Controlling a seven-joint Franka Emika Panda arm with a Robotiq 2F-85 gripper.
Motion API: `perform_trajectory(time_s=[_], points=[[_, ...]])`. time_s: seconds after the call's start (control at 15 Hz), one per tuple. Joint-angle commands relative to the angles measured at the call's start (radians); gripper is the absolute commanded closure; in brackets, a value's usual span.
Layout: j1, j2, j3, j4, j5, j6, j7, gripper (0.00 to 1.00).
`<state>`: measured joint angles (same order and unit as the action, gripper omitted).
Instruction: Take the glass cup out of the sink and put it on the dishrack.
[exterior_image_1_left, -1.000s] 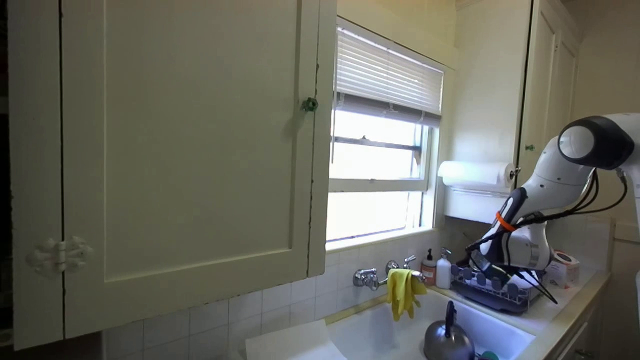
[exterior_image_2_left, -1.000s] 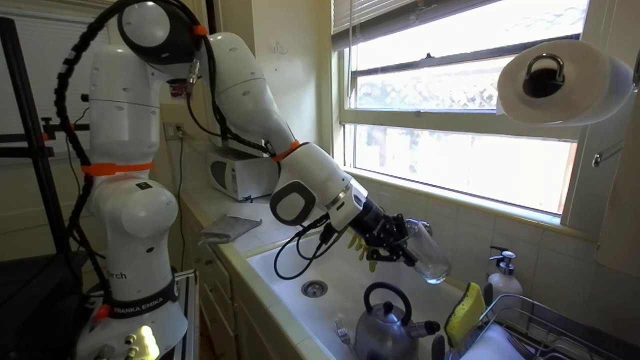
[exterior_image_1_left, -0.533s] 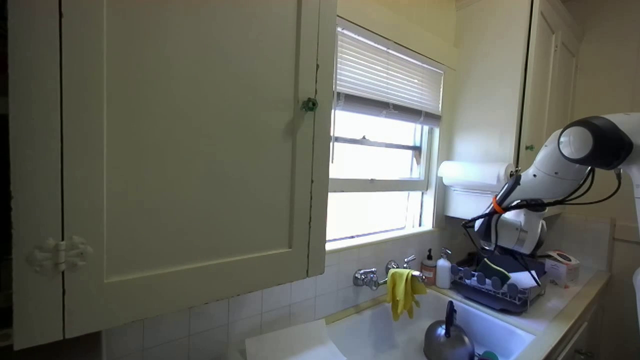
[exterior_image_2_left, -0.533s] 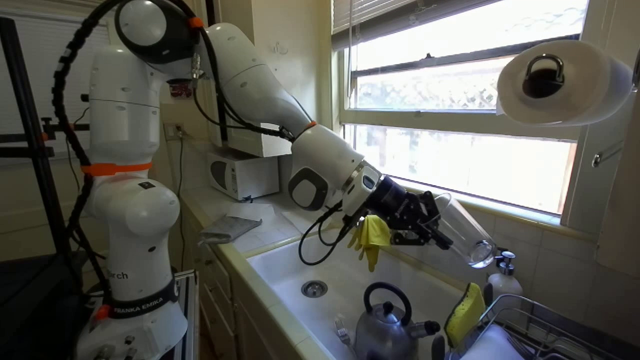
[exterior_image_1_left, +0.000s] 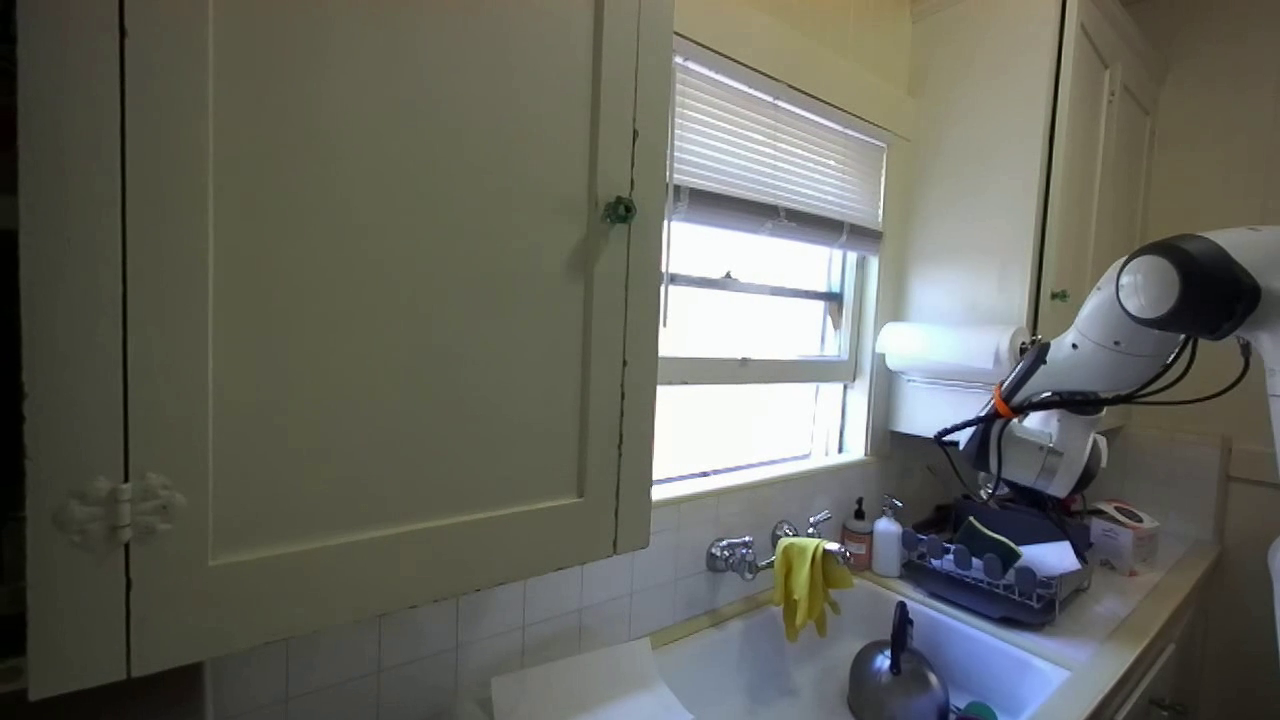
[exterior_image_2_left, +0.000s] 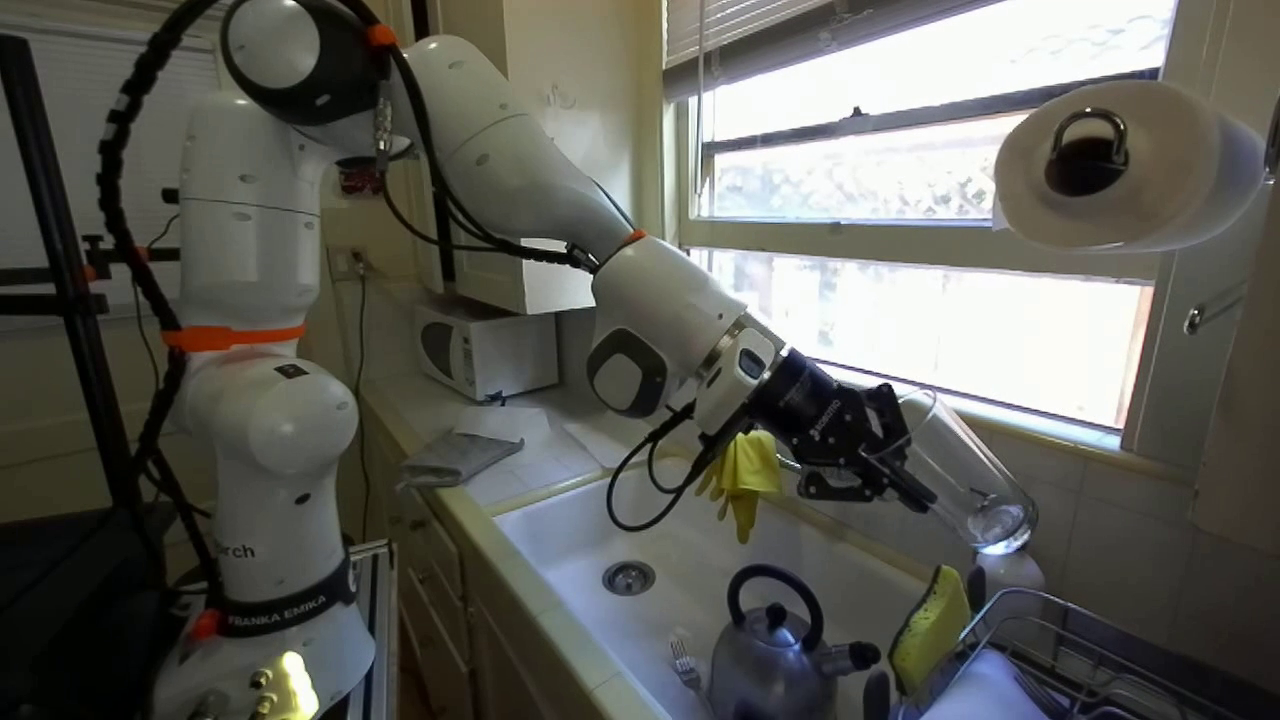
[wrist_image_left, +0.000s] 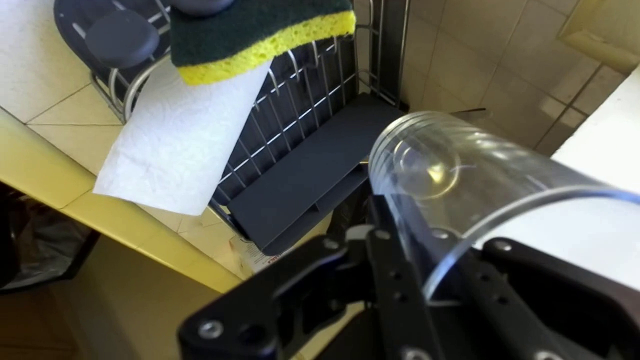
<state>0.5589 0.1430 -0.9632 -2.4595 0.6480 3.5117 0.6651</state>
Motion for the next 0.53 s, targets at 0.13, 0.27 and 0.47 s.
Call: perform_trajectory(time_s=[0.13, 0.27, 0.47], points=[[-0.088, 0.033, -0.091, 0.11, -0.006, -0.243, -0.01, 0.98], [-0.126, 0.046, -0.106, 0.156, -0.01, -0.338, 0.002, 0.98], [-0.198, 0.039, -0.05, 0.216, 0.007, -0.483, -0.005, 0.98]])
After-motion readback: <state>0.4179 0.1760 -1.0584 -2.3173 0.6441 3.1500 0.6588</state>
